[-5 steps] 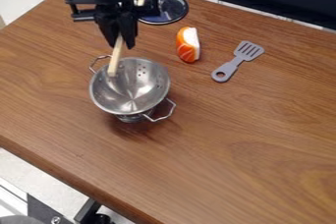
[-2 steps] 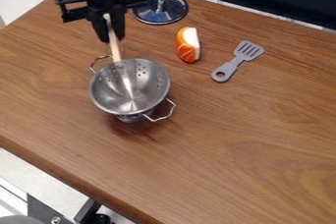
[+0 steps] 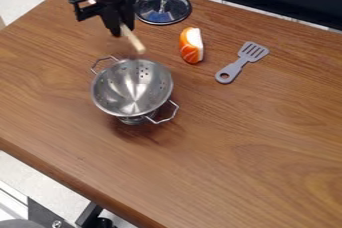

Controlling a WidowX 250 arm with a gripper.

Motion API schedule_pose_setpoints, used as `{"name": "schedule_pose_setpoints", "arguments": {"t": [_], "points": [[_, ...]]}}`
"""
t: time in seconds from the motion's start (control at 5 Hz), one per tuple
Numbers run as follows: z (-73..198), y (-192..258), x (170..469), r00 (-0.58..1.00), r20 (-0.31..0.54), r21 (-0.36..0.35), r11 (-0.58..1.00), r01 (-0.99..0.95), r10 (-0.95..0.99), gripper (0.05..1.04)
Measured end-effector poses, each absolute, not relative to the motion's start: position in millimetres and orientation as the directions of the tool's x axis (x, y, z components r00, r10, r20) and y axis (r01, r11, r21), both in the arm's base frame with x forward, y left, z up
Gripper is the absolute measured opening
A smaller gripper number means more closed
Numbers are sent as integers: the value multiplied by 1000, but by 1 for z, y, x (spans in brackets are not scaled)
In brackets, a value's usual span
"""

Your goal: Move the wooden spatula to the top side of the table above the silver pot.

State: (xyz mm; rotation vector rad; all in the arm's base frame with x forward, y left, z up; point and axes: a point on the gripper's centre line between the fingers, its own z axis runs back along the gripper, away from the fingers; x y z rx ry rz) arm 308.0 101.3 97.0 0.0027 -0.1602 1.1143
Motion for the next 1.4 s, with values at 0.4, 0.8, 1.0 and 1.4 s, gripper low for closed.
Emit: {"name": "schedule_pose_setpoints", "arguments": {"t": [0.4,0.8,1.0,1.4], "points": [[89,114,320,197,171,-100,216,-971,965,144],[77,127,323,127,193,-109,150,-983,973,144],[68,138,317,123,177,-85,140,-986,976,144],[58,140,310,85,190,-76,101,-992,978,144]]}}
